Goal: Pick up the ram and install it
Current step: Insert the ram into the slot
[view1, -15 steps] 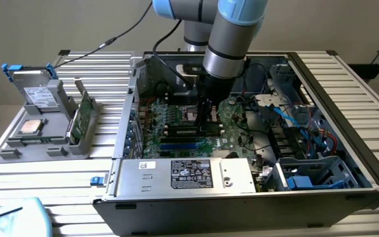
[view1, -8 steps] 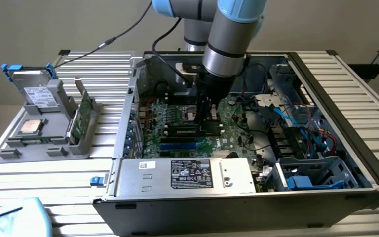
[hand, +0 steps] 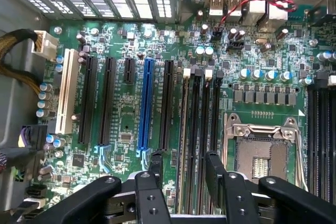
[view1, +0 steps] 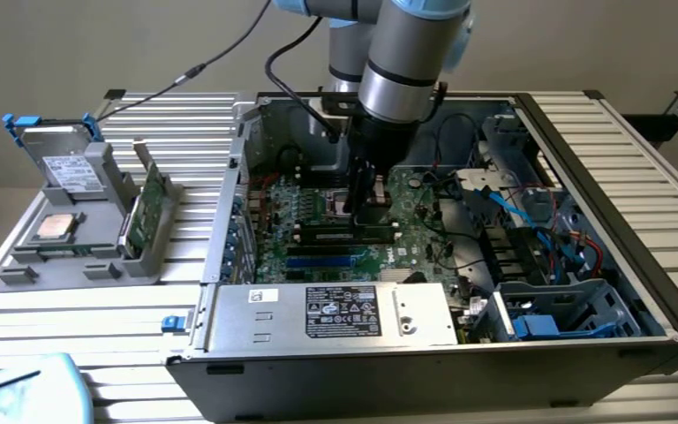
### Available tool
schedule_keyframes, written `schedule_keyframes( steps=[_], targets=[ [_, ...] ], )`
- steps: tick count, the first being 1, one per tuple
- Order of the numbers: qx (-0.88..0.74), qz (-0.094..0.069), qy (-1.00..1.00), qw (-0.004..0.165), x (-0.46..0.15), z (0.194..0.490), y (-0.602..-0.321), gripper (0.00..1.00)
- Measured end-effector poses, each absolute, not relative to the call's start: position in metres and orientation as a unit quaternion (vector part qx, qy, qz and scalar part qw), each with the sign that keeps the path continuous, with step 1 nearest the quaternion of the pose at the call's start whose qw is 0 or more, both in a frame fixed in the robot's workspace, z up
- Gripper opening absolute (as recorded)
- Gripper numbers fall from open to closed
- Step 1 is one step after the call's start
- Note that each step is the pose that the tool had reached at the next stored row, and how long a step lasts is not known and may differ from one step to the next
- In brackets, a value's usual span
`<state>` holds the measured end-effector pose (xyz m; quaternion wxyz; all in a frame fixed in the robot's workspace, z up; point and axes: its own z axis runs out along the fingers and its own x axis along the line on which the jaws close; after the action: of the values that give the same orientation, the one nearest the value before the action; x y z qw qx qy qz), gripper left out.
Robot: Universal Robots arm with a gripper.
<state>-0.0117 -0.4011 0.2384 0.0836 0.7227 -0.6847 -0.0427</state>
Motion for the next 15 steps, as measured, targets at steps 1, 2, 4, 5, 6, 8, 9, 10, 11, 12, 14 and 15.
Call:
schedule_keyframes(
  steps=[1,2,4,5,6,8,9,10,11,12,14,15],
  targets=[
    [0.723,-0.043,-0.685,0.084,-0.012,0.241,-0.401,0.46],
    [0.723,-0.043,-0.685,0.084,-0.012,0.244,-0.401,0.46],
    [0.723,-0.043,-0.685,0.084,-0.013,0.248,-0.401,0.37],
    [0.723,-0.043,-0.685,0.084,-0.014,0.250,-0.401,0.31],
    [0.723,-0.043,-0.685,0.084,-0.014,0.251,-0.401,0.25],
    [0.723,-0.043,-0.685,0.084,-0.014,0.252,-0.401,0.19],
    [0.723,-0.043,-0.685,0.083,-0.015,0.252,-0.401,0.13],
    [0.723,-0.042,-0.685,0.083,-0.015,0.252,-0.401,0.11],
    [0.723,-0.041,-0.685,0.082,-0.015,0.252,-0.401,0.11],
    [0.723,-0.039,-0.685,0.080,-0.017,0.253,-0.401,0.11],
    [0.723,-0.034,-0.686,0.076,-0.019,0.252,-0.400,0.11],
    [0.723,-0.031,-0.686,0.074,-0.020,0.252,-0.400,0.11]
  ],
)
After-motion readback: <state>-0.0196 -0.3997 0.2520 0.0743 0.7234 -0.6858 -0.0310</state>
